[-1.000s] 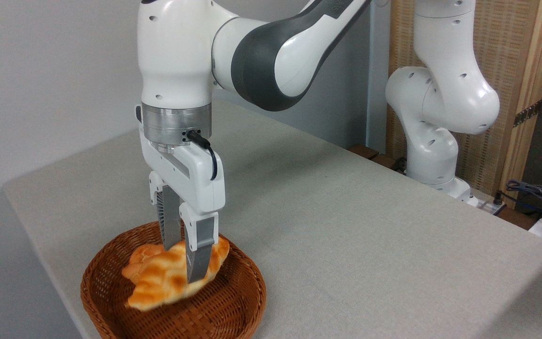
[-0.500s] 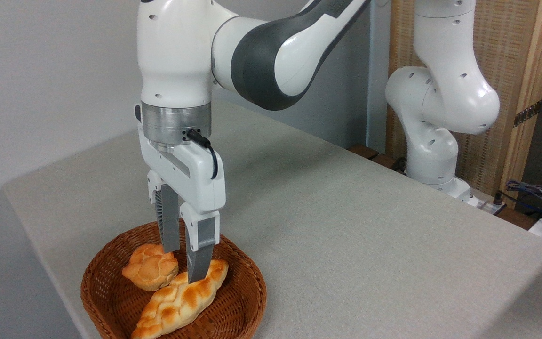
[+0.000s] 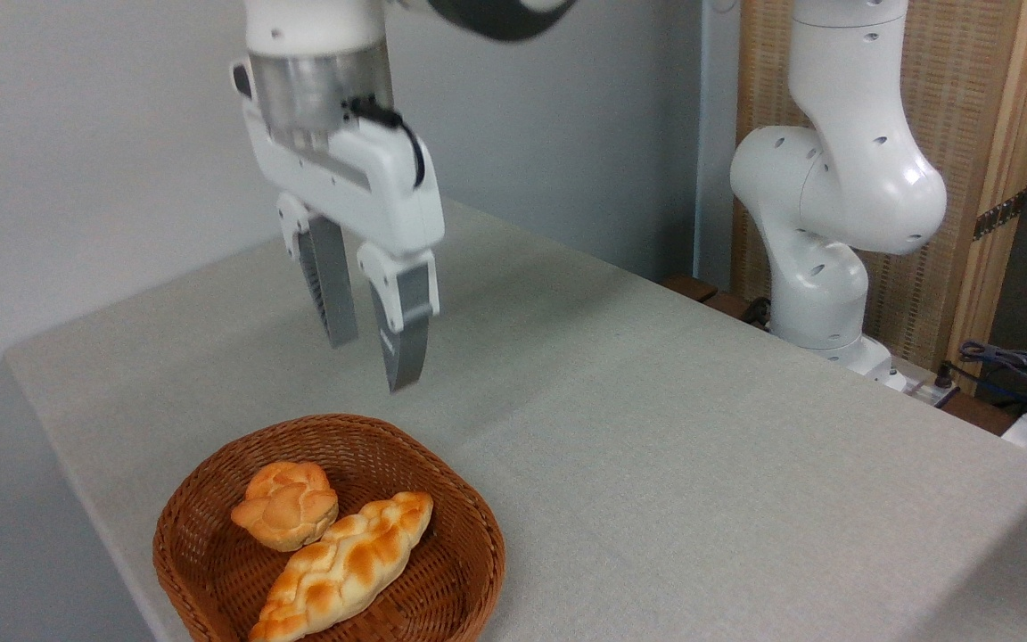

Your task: Put bread into the basket

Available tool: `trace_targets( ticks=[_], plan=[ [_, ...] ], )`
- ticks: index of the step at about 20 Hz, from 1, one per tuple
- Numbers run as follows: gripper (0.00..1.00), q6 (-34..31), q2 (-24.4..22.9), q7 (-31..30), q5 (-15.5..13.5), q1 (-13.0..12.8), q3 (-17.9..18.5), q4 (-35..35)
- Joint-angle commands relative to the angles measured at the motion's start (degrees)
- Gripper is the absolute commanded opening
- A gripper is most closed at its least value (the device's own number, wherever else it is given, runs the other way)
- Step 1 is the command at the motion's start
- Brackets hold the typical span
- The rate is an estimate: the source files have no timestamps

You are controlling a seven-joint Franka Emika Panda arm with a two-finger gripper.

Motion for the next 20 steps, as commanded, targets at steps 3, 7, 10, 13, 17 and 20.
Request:
trace_targets(
  ticks=[3,7,10,13,17,20],
  plan=[
    [1.0,-4.5,0.5,-1.9,-2.0,-0.1,-1.3,3.6],
    [1.0,-4.5,0.3,-1.7,-2.0,-0.1,-1.3,3.5],
    [1.0,-4.5,-0.2,-1.3,-2.0,-0.1,-1.2,3.0],
    [1.0,-4.6,-0.2,-1.4,-2.0,-0.1,-1.2,3.0],
    [1.0,-4.9,-0.2,-1.8,-1.6,-0.1,-1.1,3.0],
    [1.0,-5.8,-0.2,-1.4,-1.4,-0.1,-0.6,3.0]
  ],
)
